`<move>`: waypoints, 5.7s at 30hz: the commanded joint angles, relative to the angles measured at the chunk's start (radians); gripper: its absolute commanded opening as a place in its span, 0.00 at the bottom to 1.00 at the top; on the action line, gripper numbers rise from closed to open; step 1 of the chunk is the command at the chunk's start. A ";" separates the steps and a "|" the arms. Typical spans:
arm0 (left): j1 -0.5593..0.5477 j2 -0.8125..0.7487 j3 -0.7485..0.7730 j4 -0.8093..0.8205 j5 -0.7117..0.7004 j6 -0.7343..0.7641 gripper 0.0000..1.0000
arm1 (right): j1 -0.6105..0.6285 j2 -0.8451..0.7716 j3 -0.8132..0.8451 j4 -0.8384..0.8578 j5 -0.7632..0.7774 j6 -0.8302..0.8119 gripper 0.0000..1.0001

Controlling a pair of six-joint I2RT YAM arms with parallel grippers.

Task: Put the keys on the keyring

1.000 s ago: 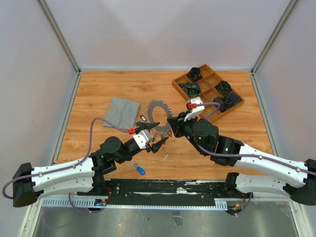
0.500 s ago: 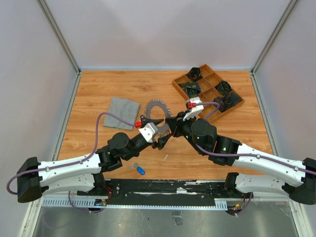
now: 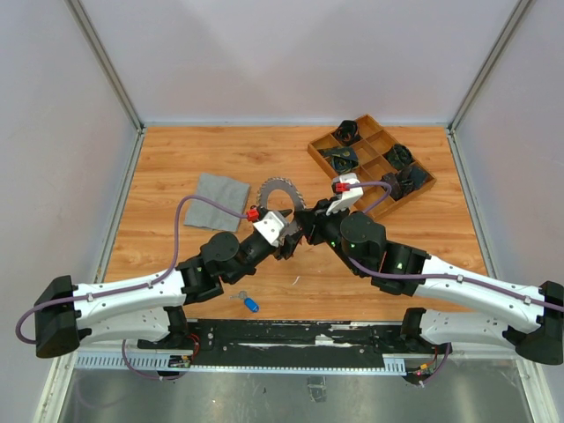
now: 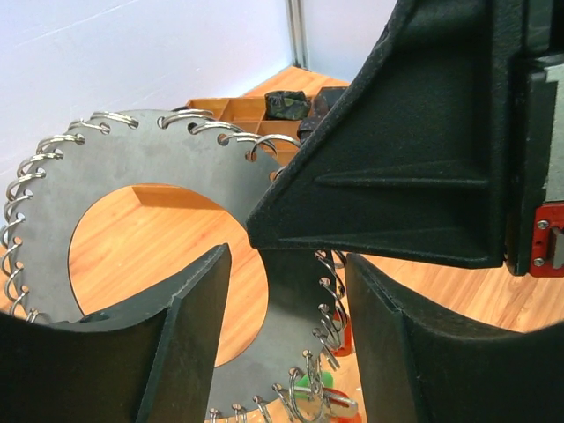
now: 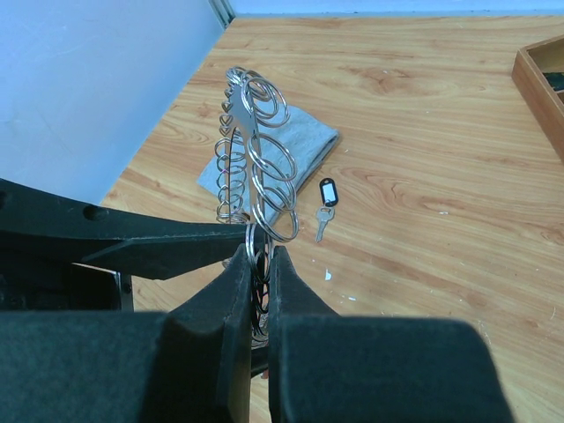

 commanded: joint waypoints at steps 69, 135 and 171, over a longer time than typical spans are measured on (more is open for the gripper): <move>-0.011 -0.392 -0.209 0.314 0.327 -0.278 0.01 | 0.016 -0.129 -0.285 0.842 -0.674 -1.427 0.45; -0.009 -0.376 -0.202 0.285 0.343 -0.270 0.01 | 0.066 -0.141 -0.205 0.696 -0.676 -1.436 0.16; -0.010 -0.511 -0.189 -0.083 0.498 -0.014 0.56 | 0.070 -0.231 0.122 -0.155 -0.533 -1.000 0.00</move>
